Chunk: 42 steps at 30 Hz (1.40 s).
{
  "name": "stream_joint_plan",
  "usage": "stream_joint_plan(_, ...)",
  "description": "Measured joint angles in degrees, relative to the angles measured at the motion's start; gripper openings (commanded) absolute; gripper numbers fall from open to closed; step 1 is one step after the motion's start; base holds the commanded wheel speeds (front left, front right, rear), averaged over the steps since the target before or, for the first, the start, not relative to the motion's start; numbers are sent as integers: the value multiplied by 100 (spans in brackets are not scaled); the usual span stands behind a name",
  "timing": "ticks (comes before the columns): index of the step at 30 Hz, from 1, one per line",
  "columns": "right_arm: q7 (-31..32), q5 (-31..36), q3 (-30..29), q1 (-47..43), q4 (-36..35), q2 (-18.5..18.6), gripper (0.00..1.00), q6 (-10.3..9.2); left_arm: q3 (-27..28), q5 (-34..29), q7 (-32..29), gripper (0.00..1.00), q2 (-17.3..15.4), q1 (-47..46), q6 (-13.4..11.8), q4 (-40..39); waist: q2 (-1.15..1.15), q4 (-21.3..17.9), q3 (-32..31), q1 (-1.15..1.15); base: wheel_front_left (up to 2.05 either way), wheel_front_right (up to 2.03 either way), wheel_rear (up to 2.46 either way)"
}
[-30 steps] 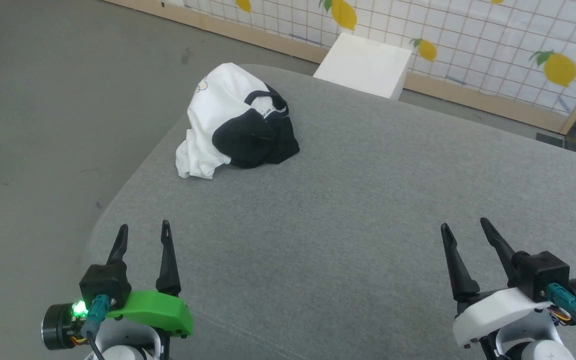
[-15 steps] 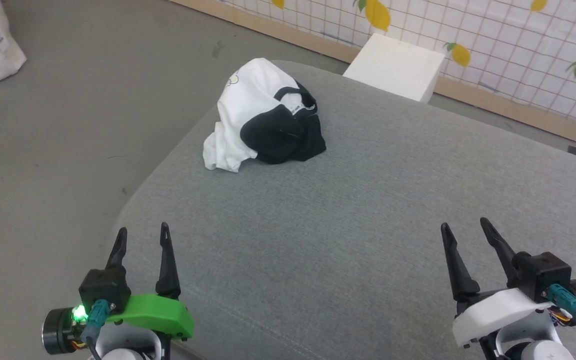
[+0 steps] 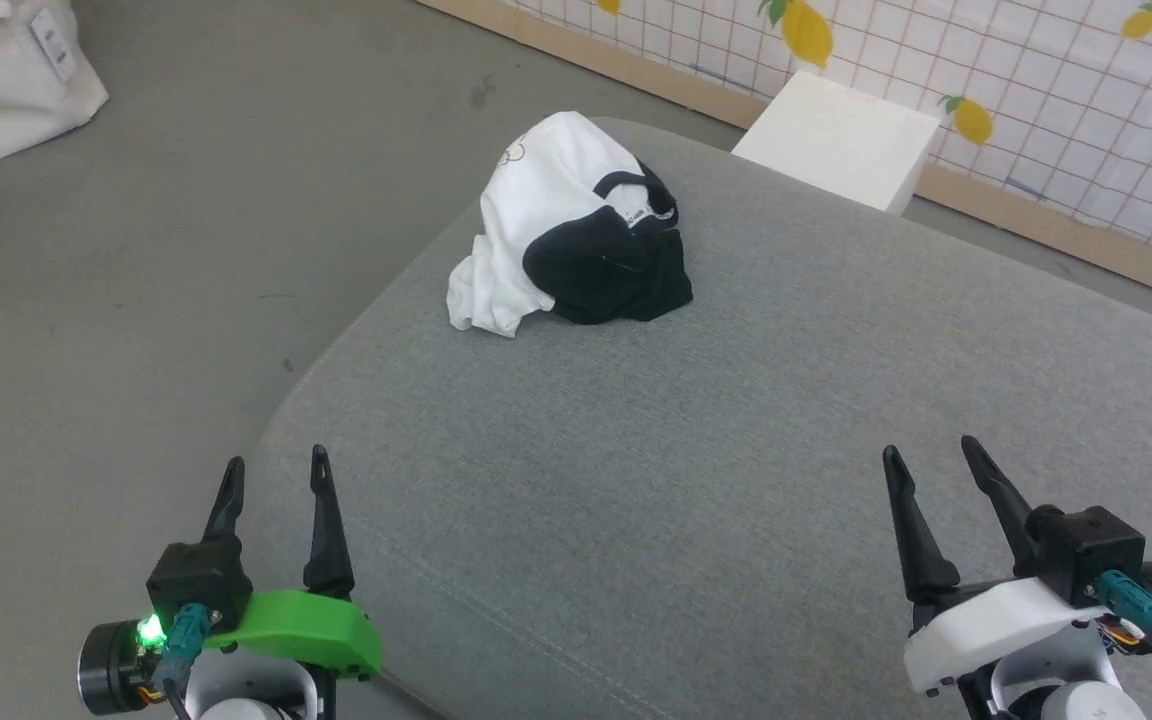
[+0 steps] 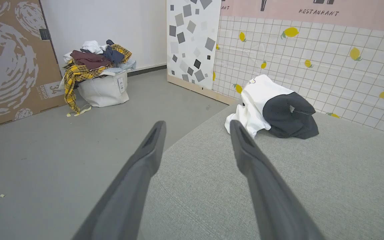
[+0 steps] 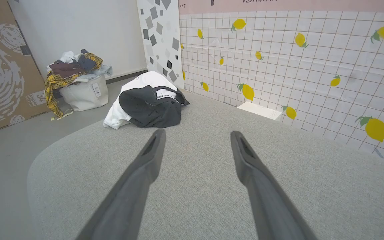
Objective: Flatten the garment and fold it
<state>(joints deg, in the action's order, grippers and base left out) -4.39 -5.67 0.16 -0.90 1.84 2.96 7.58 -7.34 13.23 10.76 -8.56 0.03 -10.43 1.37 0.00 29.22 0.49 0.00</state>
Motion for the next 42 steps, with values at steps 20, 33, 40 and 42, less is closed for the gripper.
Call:
stream_joint_plan(20,-57,-43,279,402,-44,-12,100,0,136,739,-374,100,-665,-745,208,130,0,-265,339,0,0,0,0)
stream_joint_plan(33,-172,47,645,1140,-148,-14,100,0,728,1457,-2860,100,-2273,-3341,776,661,0,-1631,1251,0,0,0,0)
stream_joint_plan(40,-446,-208,727,1559,-153,-12,100,0,1012,1824,-4391,100,-2925,-4110,666,786,0,-2328,2112,1,0,0,0)
stream_joint_plan(42,-532,-290,764,1623,-104,-10,100,0,1096,1893,-4737,100,-2983,-4135,497,805,0,-2503,2359,1,0,0,0)
